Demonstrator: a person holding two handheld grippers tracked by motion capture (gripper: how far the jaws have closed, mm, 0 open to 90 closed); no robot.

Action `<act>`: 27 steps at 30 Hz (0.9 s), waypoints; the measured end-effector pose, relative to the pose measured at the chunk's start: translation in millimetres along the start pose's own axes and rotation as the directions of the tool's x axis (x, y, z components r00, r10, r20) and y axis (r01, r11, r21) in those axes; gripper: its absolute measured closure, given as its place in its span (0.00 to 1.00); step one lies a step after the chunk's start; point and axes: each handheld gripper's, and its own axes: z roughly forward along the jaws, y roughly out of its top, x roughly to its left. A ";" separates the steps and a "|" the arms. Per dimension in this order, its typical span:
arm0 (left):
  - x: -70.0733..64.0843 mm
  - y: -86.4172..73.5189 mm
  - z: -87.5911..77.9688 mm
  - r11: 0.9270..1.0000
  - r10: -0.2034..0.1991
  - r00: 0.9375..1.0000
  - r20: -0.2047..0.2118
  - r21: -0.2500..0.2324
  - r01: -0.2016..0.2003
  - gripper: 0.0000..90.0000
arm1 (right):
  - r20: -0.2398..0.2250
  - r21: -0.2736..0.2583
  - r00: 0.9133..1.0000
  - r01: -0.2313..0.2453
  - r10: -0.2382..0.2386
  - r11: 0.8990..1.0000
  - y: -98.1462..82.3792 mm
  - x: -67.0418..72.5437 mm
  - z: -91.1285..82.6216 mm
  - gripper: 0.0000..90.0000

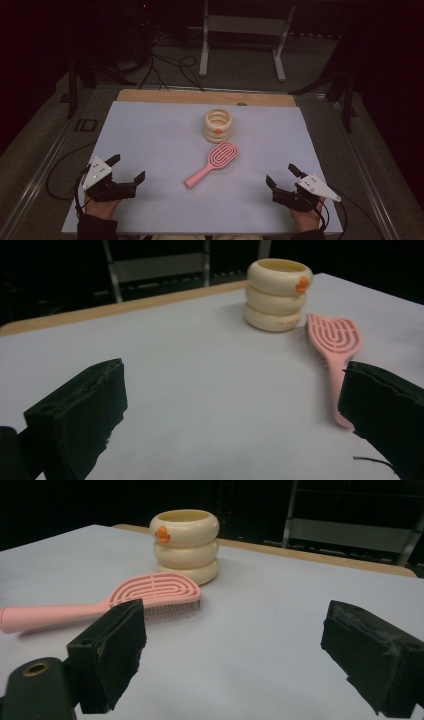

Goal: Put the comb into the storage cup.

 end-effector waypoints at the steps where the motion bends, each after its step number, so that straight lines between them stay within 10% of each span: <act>1: -1.9 1.4 2.3 1.000 0.003 1.000 0.004 0.016 -0.003 0.00 | 0.000 0.000 1.000 -0.001 0.001 1.000 -0.1 -0.2 0.1 0.12; 15: -15.7 25.0 34.5 0.984 0.080 0.995 0.055 0.153 -0.087 0.00 | 0.000 -0.001 1.000 -0.006 0.006 1.000 -1.8 -0.7 1.4 0.12; 26: -35.2 52.1 67.2 0.953 0.142 0.984 0.111 0.253 -0.167 0.00 | 0.001 0.005 1.000 -0.012 0.012 1.000 -2.3 -2.2 1.5 0.12; 27: -39.3 55.2 75.0 0.942 0.152 0.980 0.126 0.283 -0.183 0.00 | 0.000 0.004 1.000 -0.015 0.015 1.000 -2.3 -1.9 1.6 0.12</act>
